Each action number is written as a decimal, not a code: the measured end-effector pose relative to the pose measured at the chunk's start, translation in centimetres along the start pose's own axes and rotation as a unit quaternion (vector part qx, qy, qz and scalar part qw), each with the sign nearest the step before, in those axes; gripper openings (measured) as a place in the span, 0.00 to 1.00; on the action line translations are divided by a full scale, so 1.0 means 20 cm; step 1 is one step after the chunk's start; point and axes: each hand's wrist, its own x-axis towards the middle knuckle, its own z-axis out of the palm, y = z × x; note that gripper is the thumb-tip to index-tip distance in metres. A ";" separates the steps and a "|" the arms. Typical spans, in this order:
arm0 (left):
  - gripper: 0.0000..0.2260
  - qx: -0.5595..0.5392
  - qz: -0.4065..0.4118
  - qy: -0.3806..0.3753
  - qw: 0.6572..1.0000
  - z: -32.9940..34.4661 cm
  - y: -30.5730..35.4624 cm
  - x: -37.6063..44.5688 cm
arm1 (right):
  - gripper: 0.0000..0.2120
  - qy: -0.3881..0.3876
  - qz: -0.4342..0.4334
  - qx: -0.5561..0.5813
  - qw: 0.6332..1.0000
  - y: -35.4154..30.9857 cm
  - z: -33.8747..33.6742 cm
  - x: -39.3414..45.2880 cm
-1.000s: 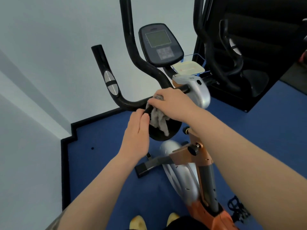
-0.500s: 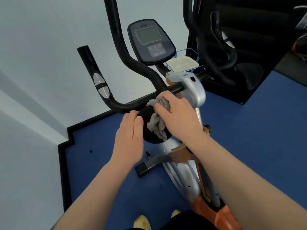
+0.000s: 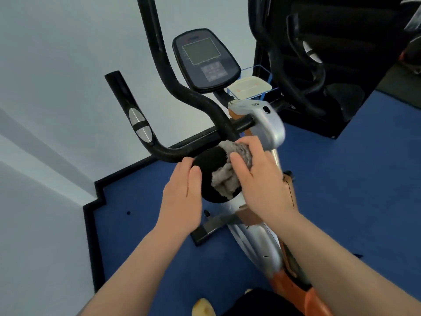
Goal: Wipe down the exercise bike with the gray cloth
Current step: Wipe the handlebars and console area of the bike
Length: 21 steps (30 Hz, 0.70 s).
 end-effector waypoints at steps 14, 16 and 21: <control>0.12 -0.107 0.002 0.024 0.994 0.07 -0.04 0.00 | 0.06 0.158 0.102 0.264 0.946 0.03 0.21 -0.14; 0.12 -0.116 -0.001 0.031 0.993 0.09 -0.03 -0.01 | 0.07 0.150 0.123 0.249 0.949 0.05 0.24 -0.23; 0.13 -0.110 0.001 0.027 0.994 0.08 -0.04 -0.01 | 0.12 0.119 0.103 0.130 0.979 0.06 0.15 -0.14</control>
